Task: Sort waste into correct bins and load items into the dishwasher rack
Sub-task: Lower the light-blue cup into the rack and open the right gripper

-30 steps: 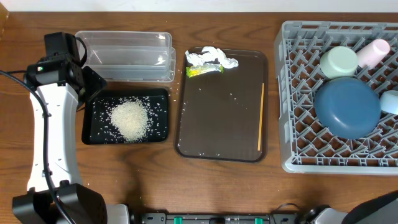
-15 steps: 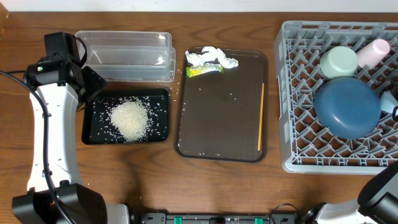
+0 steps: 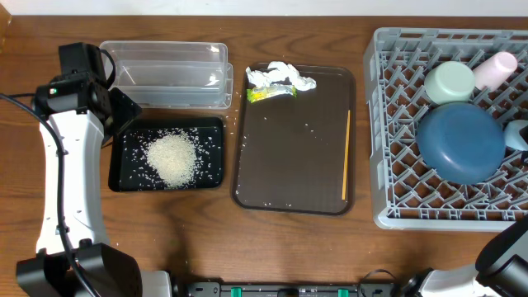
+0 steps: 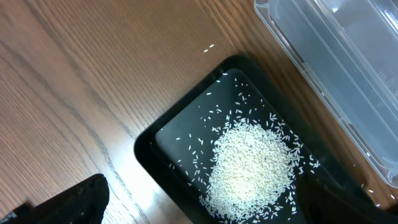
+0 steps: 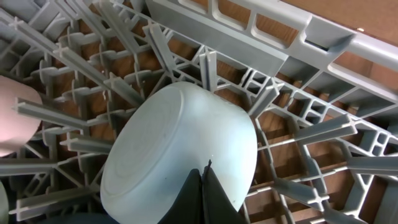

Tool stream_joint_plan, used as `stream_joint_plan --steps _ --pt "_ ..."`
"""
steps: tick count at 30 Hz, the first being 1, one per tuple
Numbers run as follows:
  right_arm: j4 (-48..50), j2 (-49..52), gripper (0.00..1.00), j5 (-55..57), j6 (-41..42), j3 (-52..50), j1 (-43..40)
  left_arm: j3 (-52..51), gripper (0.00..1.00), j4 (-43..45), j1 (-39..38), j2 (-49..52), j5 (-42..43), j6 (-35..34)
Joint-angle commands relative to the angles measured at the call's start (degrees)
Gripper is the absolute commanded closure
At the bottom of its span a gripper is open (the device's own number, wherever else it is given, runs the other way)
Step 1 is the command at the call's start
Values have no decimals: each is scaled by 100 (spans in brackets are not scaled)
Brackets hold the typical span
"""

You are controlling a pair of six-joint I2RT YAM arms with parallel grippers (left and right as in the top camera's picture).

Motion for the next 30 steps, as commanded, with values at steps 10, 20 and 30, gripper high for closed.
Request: stream_joint_plan --steps 10,20,30 --pt "1263 -321 97 -1086 286 -2 63 116 2 -15 20 20 -94 -46" --pt "1156 254 96 -1016 94 -2 129 116 3 -15 20 20 -94 -46" --pt "483 131 99 -468 -90 -2 48 116 3 -15 20 22 -94 -46"
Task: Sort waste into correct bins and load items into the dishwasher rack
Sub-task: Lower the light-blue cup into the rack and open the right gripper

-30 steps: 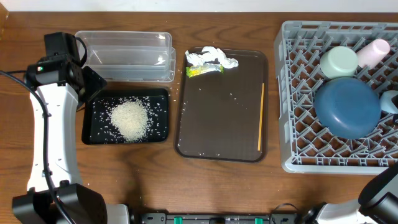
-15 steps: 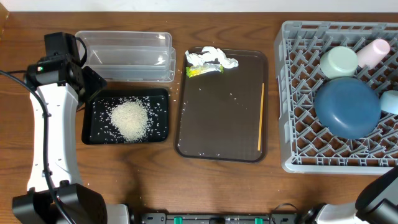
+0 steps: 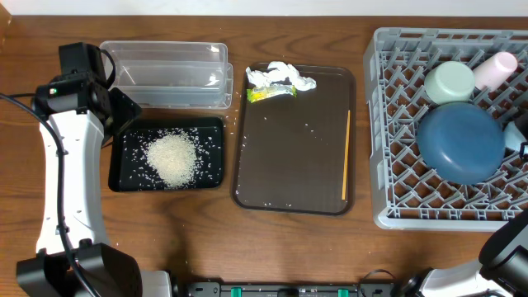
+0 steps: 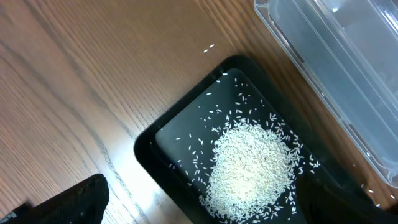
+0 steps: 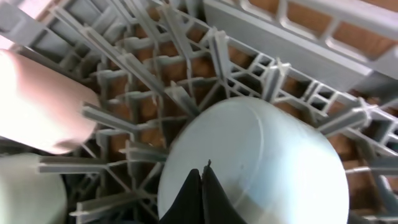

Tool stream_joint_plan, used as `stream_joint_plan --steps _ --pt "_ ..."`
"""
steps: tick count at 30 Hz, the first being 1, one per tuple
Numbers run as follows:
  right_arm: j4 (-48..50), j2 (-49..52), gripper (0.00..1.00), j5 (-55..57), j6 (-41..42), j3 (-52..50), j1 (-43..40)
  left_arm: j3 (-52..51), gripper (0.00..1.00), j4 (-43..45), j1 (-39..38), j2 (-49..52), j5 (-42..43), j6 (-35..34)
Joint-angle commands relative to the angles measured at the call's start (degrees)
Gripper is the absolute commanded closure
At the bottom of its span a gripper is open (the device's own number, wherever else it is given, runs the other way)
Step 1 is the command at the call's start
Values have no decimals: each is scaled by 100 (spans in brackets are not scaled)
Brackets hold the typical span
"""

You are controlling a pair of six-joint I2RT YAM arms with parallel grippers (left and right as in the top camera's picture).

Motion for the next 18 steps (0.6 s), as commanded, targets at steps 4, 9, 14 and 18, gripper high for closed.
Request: stream_joint_plan --steps 4,9,14,18 --pt "-354 -369 99 590 -22 7 15 116 3 -15 20 22 -94 -44" --pt "-715 -673 99 1067 125 7 15 116 3 -15 20 20 -94 -44" --pt "-1051 -1027 99 1360 581 7 15 116 3 -15 20 22 -94 -44" --pt "-859 -1132 99 988 581 7 17 116 3 -15 20 20 -94 -44"
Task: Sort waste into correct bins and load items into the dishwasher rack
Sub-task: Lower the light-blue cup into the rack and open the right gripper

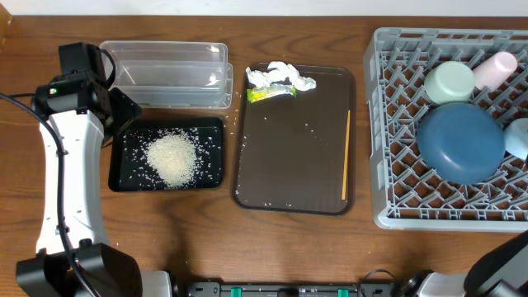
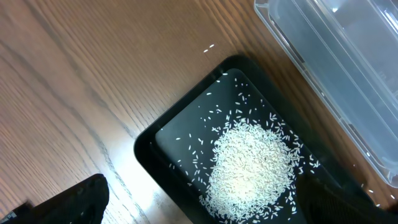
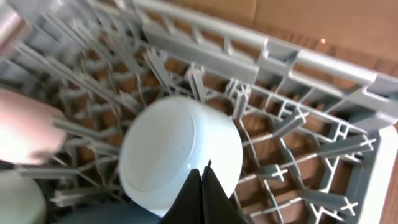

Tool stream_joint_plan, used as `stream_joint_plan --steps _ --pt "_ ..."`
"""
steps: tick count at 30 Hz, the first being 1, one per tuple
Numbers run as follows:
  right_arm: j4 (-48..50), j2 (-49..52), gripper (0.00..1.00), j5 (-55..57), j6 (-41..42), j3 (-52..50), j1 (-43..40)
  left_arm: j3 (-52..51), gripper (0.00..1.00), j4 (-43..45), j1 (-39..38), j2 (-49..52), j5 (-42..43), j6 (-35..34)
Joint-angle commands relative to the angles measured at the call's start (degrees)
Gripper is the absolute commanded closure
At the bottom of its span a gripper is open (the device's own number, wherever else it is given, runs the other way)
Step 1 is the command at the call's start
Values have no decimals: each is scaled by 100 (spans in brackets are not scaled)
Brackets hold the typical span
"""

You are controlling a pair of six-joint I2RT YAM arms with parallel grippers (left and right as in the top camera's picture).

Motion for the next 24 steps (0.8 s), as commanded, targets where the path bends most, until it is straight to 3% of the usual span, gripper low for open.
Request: stream_joint_plan --steps 1,7,14,24 --pt "125 -105 99 -184 111 7 17 116 3 -15 20 22 -92 -46" --pt "452 332 99 -435 9 7 31 116 2 -15 20 22 -94 -46" --pt "142 826 99 -389 11 7 20 116 3 -15 20 20 -94 -46" --pt "-299 544 99 229 254 7 20 116 3 -15 20 20 -94 -46"
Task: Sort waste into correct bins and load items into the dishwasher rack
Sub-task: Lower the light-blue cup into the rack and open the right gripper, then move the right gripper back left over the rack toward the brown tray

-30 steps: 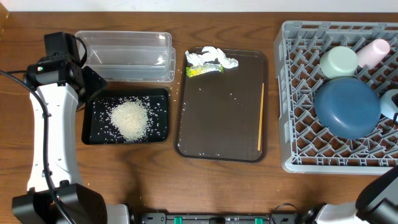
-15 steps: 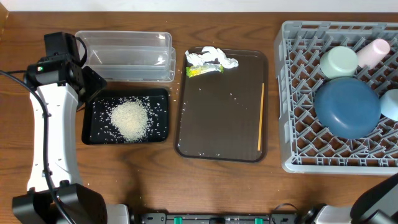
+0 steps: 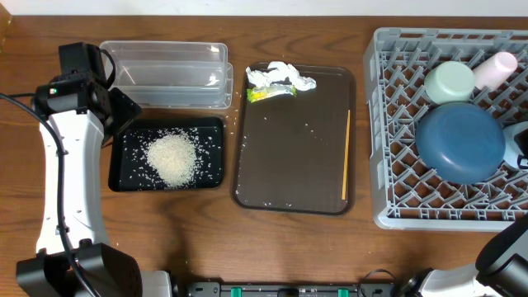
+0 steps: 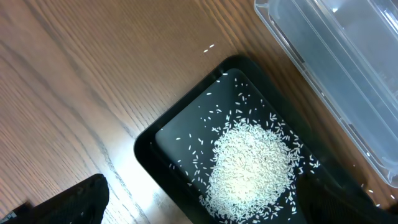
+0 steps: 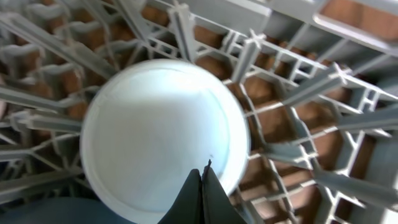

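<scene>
A grey dishwasher rack (image 3: 388,124) on the right holds a big blue bowl (image 3: 460,142), a pale green cup (image 3: 450,82) and a pink cup (image 3: 495,68). In the right wrist view a pale bowl (image 5: 155,130) sits bottom-up among the rack's pegs. My right gripper (image 5: 206,169) is shut just above it with nothing between its fingers; overhead it shows only at the right edge (image 3: 520,144). My left gripper (image 4: 202,208) hangs open over a black tray (image 3: 120,165) of rice (image 3: 171,158). On the brown tray (image 3: 295,165) lie crumpled paper with a yellow-green wrapper (image 3: 279,81) and a thin stick (image 3: 346,157).
An empty clear plastic container (image 3: 165,74) stands behind the black tray. Loose rice grains are scattered on the brown tray and the wooden table (image 3: 206,239). The rack's upright pegs (image 5: 292,93) crowd round the pale bowl.
My right gripper, still shut, has come closer over the pale bowl, which now fills more of the wrist view and shows its base flat on. The left arm has not moved.
My right gripper stayed shut and empty over the pale bowl in the rack throughout. First the bowl looked tilted among the pegs, then the view shifted, then stood farther off, and now sits close above its upturned base. The left gripper hung open over the rice tray unchanged.
</scene>
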Tool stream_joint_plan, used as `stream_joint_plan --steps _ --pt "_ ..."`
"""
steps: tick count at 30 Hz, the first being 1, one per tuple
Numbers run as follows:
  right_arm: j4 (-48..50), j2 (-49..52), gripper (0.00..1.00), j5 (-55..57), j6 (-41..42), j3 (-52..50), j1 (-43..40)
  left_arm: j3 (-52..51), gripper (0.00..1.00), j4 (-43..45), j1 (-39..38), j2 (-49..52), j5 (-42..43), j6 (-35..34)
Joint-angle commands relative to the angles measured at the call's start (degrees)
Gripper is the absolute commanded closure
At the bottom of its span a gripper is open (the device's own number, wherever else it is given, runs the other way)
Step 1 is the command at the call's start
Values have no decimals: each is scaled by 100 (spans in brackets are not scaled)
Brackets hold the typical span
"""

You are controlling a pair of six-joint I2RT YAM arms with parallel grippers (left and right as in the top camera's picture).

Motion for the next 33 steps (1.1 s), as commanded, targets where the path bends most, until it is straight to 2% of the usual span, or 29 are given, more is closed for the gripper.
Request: stream_joint_plan --steps 1,4,7,11,14,16,17,18,19,24,28,32,33 --pt "-20 -293 99 258 195 7 33 116 3 -17 20 20 -94 -46" --pt "-17 -546 99 170 275 7 37 116 3 -17 20 22 -94 -46" --pt "-11 -870 99 -402 273 7 37 116 2 -17 20 22 -94 -46" --pt "258 -1300 99 -2212 273 7 37 116 3 -17 20 20 -94 -46" --pt "737 -1491 89 -3899 271 7 70 116 3 -20 20 20 -94 -46" --pt "1270 -1526 69 -4881 273 7 205 116 3 -17 20 22 -94 -46" --pt "1473 -1526 45 -5156 275 7 313 116 3 -17 20 20 -94 -46" --pt "1659 -1526 9 -5388 273 7 474 116 3 -17 20 20 -94 -46" --pt "1757 -1526 1 -5525 273 11 667 116 3 -17 20 22 -94 -46" --pt "1414 -1526 1 -5174 -20 256 1816 116 3 -17 20 22 -94 -46" --pt "256 -1517 1 -3650 -640 852 2844 116 3 -17 20 22 -94 -46" --pt "-1458 -1338 1 -1665 -1123 1921 3936 116 2 -17 20 20 -94 -46" --pt "-1720 -1287 1 -1480 -1176 2094 4100 116 2 -17 20 22 -94 -46"
